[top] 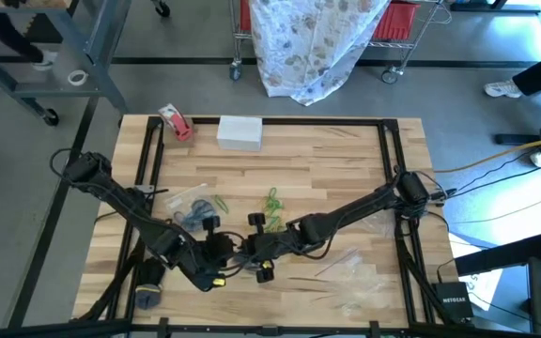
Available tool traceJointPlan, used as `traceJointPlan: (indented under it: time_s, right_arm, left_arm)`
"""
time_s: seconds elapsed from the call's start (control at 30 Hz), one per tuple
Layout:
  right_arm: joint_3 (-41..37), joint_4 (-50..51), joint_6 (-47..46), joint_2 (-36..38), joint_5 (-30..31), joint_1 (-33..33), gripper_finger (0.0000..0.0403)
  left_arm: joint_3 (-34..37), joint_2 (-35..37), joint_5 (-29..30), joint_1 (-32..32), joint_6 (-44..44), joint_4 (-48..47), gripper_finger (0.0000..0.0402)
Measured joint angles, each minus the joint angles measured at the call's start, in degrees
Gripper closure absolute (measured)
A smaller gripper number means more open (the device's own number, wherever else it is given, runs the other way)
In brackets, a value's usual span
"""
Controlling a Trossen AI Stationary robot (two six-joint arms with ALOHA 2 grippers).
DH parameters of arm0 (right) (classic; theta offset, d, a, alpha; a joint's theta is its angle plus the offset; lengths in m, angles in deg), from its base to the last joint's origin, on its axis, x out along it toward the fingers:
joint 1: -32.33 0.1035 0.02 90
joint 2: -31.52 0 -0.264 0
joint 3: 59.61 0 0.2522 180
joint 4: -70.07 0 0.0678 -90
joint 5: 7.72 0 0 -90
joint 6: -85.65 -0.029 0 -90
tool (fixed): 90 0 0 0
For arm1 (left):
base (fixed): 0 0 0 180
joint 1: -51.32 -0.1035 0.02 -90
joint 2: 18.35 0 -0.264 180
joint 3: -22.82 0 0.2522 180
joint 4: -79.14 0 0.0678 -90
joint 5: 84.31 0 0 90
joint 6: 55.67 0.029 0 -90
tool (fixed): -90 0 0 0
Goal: Sort rubber bands
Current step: Close the transparent zip bag
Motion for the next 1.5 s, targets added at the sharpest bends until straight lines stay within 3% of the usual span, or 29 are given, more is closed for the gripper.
traceJointPlan:
  time_s: [0.23, 1.0, 1.17, 1.5]
  right_arm:
    - [0.0, -0.1, 0.0, 0.0, 0.0, 0.0, 0.0388]
    - [0.0, 6.4, 0.0, 1.2, 0.4, 0.1, 0.0388]
    - [0.0, 6.2, 0.0, 2.0, 1.2, 0.0, 0.0388]
    - [0.0, 6.0, 0.0, 2.1, 1.5, 0.0, 0.0388]
  left_arm:
    - [0.0, 0.0, -0.5, -0.3, 1.4, -0.2, 0.0394]
    - [0.0, 0.2, -0.3, 0.2, -2.7, -8.5, 0.0401]
    - [0.0, 0.2, 0.2, 0.4, -0.5, -4.0, 0.0401]
    - [0.0, 0.1, 1.0, -1.1, 3.3, 1.2, 0.0315]
